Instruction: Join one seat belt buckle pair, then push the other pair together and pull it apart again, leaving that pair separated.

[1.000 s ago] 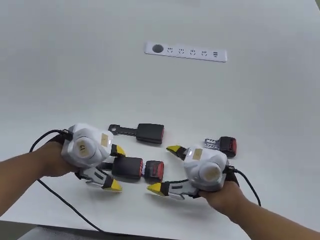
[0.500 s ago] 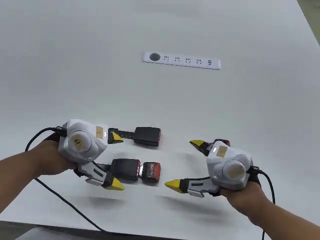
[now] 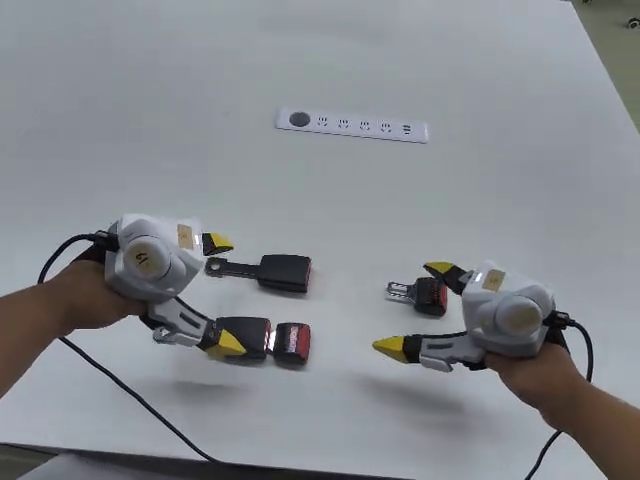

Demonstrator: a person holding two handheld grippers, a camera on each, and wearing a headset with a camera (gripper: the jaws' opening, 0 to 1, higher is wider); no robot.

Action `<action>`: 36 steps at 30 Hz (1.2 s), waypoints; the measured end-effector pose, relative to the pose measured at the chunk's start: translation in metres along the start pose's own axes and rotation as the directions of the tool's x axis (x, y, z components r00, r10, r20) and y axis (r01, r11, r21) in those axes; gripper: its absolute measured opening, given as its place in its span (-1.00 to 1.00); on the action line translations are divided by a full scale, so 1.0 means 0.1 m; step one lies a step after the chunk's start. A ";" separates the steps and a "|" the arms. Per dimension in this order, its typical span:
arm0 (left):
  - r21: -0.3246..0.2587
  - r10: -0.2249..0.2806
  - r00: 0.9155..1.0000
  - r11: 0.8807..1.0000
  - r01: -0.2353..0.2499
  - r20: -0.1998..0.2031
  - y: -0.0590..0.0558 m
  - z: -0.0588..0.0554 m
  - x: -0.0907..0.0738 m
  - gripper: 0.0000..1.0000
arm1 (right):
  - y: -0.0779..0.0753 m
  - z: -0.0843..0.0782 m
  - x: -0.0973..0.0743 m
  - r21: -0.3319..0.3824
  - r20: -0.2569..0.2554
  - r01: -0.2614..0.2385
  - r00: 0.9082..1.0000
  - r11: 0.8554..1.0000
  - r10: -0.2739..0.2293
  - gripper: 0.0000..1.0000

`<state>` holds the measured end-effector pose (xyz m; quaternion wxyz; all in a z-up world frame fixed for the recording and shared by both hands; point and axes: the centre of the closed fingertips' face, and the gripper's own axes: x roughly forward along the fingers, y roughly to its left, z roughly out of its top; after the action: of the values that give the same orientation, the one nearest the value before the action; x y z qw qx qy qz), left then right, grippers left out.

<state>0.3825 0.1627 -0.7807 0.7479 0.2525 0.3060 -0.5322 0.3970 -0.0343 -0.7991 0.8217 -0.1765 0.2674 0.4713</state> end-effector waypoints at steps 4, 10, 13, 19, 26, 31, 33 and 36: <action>0.006 0.006 1.000 1.000 -0.006 0.008 0.09 0.04 -0.01 0.82 | -0.12 -0.10 -0.05 0.009 -0.019 -0.002 1.000 1.000 0.002 0.71; 0.024 -0.006 1.000 1.000 0.006 -0.002 0.26 0.07 0.06 0.81 | -0.27 -0.24 -0.07 -0.006 -0.074 -0.006 0.997 1.000 0.006 0.69; 0.033 -0.009 1.000 0.999 0.009 0.001 0.34 0.10 0.11 0.79 | -0.33 -0.27 -0.07 -0.002 -0.077 -0.018 0.997 1.000 0.018 0.70; 0.035 -0.023 1.000 0.999 0.024 -0.011 0.46 0.09 0.22 0.77 | -0.43 -0.35 -0.04 -0.003 -0.101 -0.040 0.994 0.999 0.039 0.68; 0.045 -0.063 0.997 0.997 0.065 -0.039 0.53 0.02 0.40 0.67 | -0.51 -0.50 0.04 -0.010 -0.141 -0.084 0.987 0.996 0.082 0.64; 0.063 -0.093 0.993 0.993 0.098 -0.076 0.55 -0.04 0.54 0.63 | -0.54 -0.57 0.11 -0.005 -0.160 -0.120 0.980 0.993 0.117 0.60; 0.064 -0.110 0.991 0.991 0.115 -0.082 0.54 -0.06 0.60 0.60 | -0.52 -0.59 0.13 -0.007 -0.166 -0.144 0.976 0.990 0.141 0.53; 0.068 -0.120 0.986 0.989 0.128 -0.113 0.56 -0.12 0.69 0.53 | -0.50 -0.65 0.16 -0.028 -0.199 -0.178 0.965 0.984 0.169 0.40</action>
<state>0.4509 0.1441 -0.8363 0.6855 0.2894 0.3411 -0.5745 0.4297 -0.0836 -0.8585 0.7428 -0.2169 0.3505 0.5277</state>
